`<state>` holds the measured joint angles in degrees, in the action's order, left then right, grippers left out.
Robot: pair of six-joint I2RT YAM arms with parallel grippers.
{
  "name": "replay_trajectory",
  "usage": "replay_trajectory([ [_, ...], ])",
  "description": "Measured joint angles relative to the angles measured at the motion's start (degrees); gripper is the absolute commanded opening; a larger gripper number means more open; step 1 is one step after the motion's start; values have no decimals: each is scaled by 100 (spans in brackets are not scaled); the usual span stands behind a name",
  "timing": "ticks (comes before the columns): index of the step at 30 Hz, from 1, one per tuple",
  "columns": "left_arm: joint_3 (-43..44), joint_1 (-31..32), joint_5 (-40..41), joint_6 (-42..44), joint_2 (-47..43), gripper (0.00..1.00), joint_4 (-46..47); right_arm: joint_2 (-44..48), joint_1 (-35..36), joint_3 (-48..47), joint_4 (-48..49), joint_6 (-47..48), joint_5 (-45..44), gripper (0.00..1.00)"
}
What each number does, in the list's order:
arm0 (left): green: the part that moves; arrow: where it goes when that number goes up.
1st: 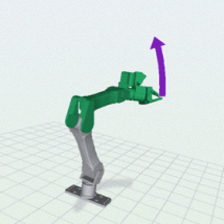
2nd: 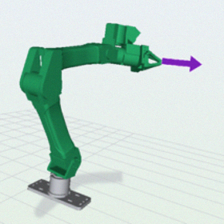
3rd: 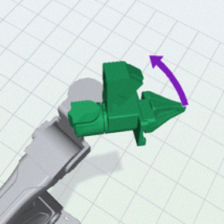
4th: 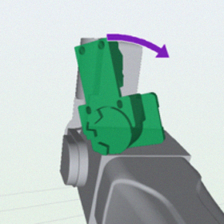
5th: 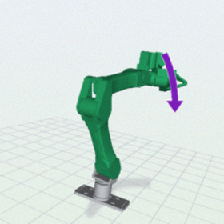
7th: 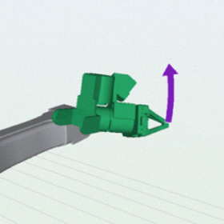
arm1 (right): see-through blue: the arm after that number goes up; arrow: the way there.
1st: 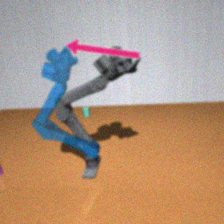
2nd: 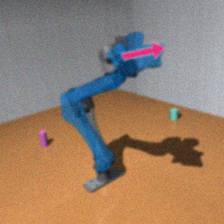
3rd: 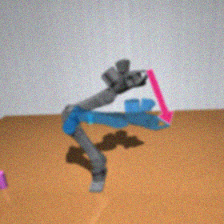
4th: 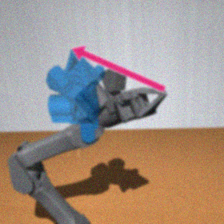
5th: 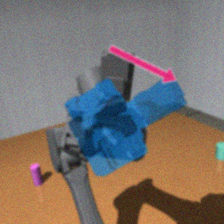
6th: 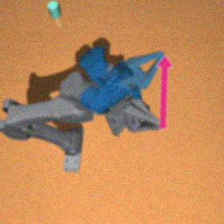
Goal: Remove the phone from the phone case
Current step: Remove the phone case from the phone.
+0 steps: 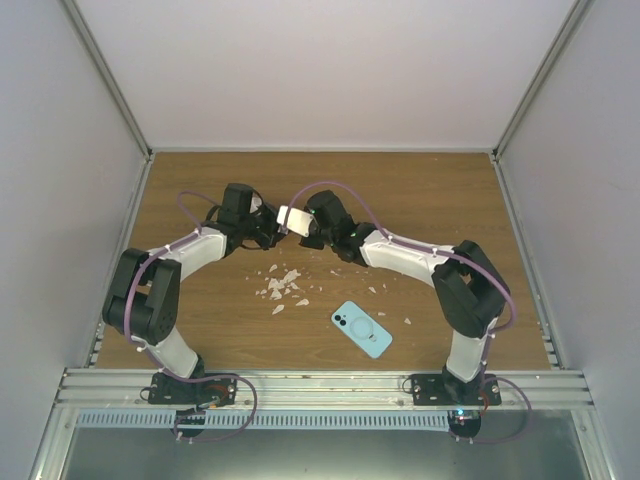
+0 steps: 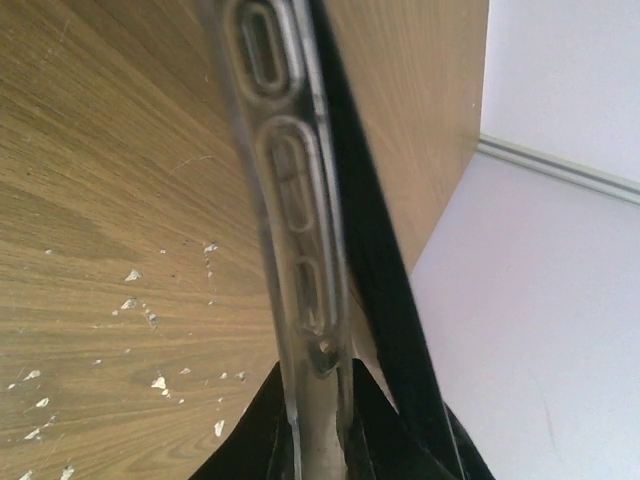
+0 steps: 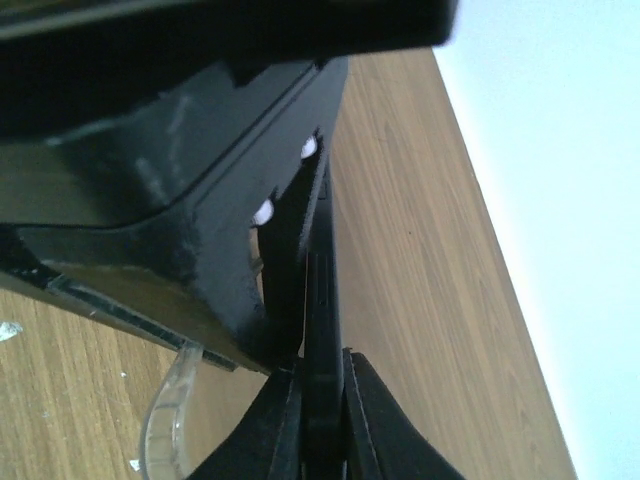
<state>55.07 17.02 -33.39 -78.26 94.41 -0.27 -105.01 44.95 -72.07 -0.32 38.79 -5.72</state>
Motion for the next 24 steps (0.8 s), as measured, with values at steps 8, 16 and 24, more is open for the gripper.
replay_trajectory([
  [8,33,20,177,332,4,0,-219,-24,-26,-20,-46,-251,173,0],
  [16,214,90,315,614,37,0,-693,-22,-28,-186,-492,-678,282,0],
  [24,387,94,374,866,37,0,-914,-20,-42,-511,-990,-979,264,1],
])
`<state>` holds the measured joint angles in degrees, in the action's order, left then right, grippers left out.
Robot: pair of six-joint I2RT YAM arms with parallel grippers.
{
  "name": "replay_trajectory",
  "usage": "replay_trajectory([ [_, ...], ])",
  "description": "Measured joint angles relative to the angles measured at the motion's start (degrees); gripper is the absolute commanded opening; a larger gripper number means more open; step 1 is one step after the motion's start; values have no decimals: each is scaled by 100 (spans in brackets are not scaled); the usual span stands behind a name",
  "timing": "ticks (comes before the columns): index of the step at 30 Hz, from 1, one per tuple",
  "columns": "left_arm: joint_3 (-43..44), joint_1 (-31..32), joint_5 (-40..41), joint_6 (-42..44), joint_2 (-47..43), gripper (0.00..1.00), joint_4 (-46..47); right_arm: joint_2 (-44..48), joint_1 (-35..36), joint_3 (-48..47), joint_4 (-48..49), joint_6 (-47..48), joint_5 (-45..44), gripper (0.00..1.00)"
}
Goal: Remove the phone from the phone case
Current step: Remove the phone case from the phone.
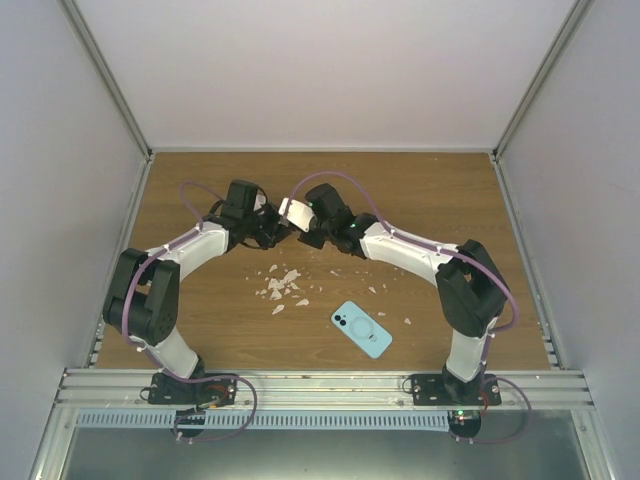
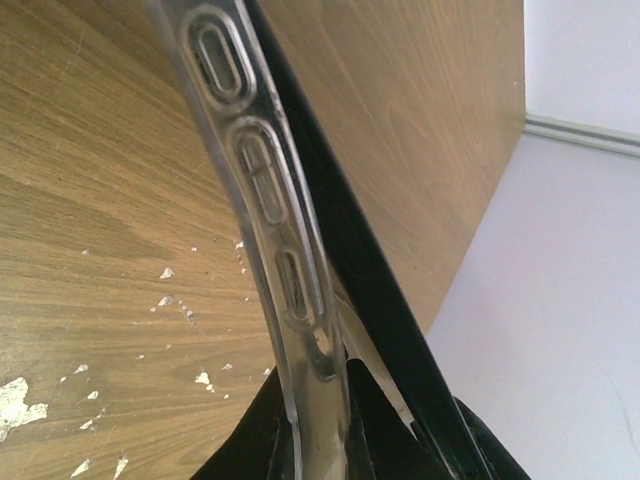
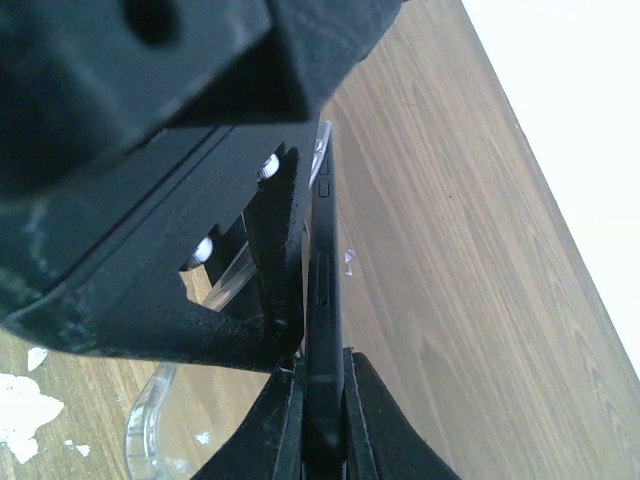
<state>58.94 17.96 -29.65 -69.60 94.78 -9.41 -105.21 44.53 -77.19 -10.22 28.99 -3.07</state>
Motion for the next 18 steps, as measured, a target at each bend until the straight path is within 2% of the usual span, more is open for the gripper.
replay_trajectory([
  [18,284,33,208,496,-44,0,-459,66,-50,-234,-444,-538,55,1],
])
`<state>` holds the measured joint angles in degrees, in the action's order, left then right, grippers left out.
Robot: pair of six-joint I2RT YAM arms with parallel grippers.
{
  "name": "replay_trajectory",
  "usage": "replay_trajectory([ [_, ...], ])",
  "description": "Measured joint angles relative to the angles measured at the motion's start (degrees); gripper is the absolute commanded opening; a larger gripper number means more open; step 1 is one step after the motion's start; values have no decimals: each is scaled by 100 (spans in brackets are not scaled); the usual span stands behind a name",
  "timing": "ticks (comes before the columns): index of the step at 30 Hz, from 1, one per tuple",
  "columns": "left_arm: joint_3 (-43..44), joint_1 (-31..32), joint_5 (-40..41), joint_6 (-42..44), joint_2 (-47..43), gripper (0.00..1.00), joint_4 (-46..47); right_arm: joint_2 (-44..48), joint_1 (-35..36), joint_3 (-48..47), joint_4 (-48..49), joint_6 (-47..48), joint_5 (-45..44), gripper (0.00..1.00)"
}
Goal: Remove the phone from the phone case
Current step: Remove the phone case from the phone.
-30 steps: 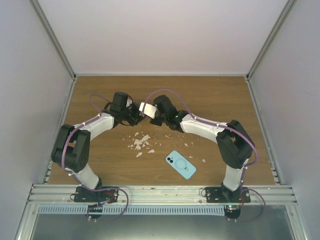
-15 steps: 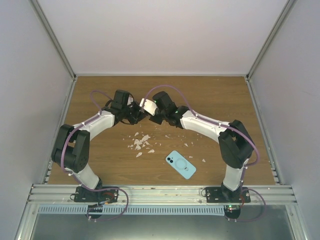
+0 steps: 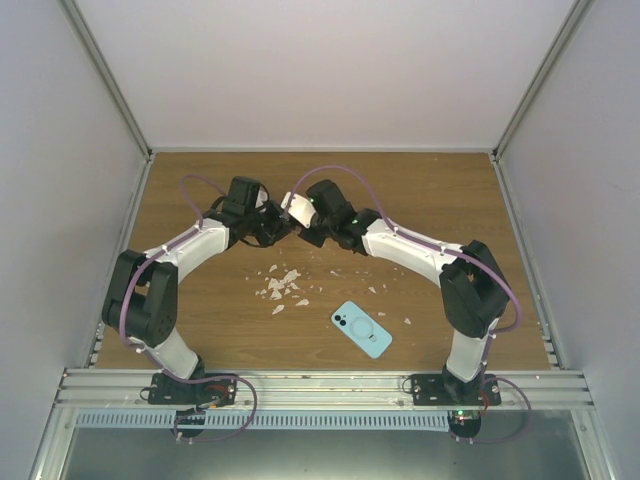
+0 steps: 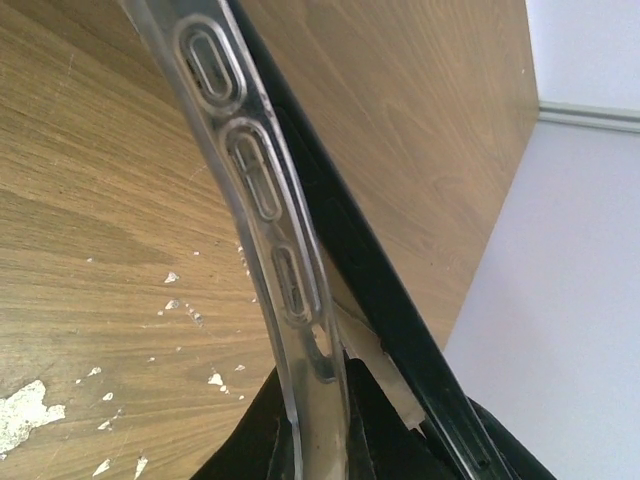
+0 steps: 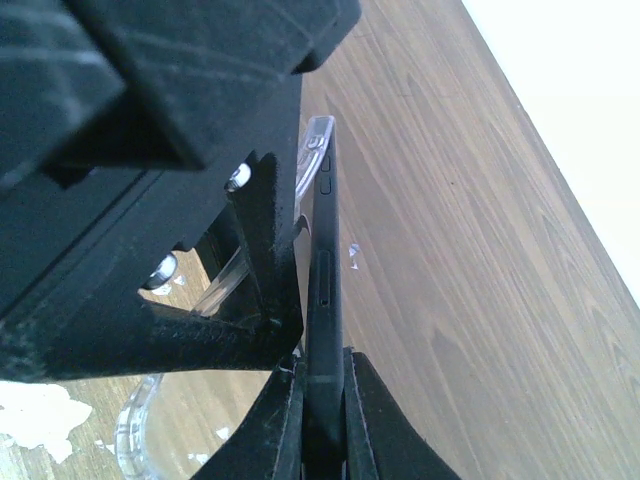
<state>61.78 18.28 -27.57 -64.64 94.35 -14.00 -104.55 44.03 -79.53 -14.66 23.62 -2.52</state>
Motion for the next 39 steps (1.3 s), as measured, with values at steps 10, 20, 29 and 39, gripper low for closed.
replay_trajectory([
  [10,4,9,105,98,-76,0,61,0,-138,-140,-79,-192,247,1],
  [20,-203,-42,658,385,-22,0,-533,361,-625,-212,-122,-391,308,0],
  [29,-212,-138,970,516,-20,0,-680,638,-831,-334,-511,-562,223,0],
  [39,-262,-142,671,1086,-118,0,-267,1283,-970,-4,-713,-503,367,0],
])
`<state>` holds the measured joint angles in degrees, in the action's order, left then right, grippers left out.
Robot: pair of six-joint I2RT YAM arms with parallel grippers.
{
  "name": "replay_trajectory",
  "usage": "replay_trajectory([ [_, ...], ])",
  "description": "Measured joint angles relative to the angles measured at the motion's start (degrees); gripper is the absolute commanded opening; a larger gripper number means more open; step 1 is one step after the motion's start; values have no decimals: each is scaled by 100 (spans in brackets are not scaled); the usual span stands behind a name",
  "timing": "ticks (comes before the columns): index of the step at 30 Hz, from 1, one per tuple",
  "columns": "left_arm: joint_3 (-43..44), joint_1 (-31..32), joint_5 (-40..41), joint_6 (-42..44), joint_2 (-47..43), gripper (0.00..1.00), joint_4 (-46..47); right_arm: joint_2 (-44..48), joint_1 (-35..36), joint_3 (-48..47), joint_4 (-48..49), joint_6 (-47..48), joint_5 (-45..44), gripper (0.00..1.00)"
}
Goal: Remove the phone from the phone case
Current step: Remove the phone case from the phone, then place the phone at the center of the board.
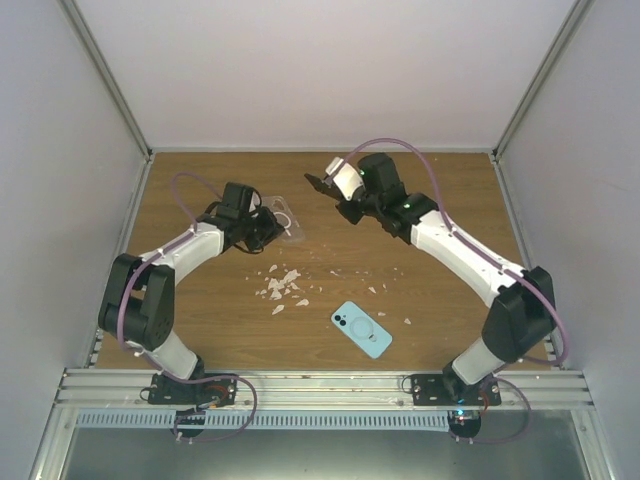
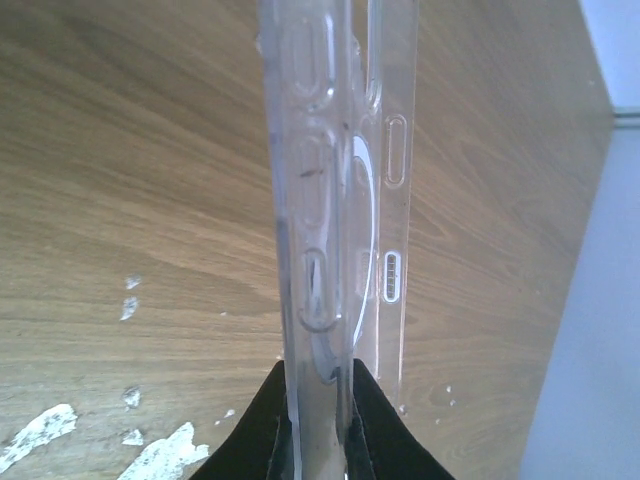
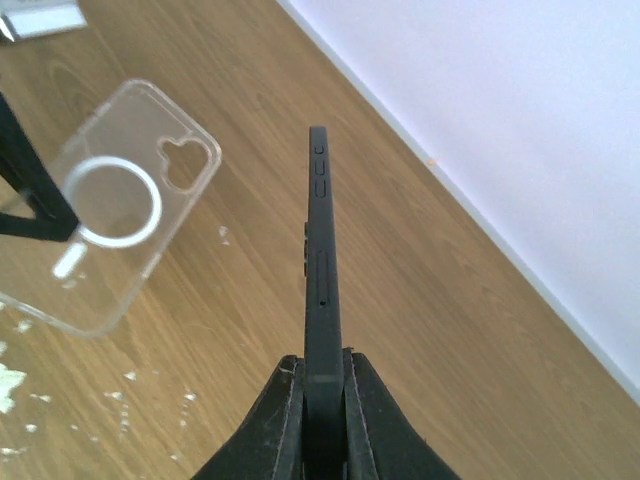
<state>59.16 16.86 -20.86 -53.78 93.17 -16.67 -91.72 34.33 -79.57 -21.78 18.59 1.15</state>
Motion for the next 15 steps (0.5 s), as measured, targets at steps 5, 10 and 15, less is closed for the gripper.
replay_trajectory([
  [5,-157,-4,-275,365,-216,0,439,409,-87,564,280,247,-352,0],
  [10,-208,-4,-898,774,-190,0,938,472,-94,1049,494,527,-791,1],
  [15,-181,-15,-1488,1067,66,0,1333,463,-96,1290,708,717,-1303,1],
])
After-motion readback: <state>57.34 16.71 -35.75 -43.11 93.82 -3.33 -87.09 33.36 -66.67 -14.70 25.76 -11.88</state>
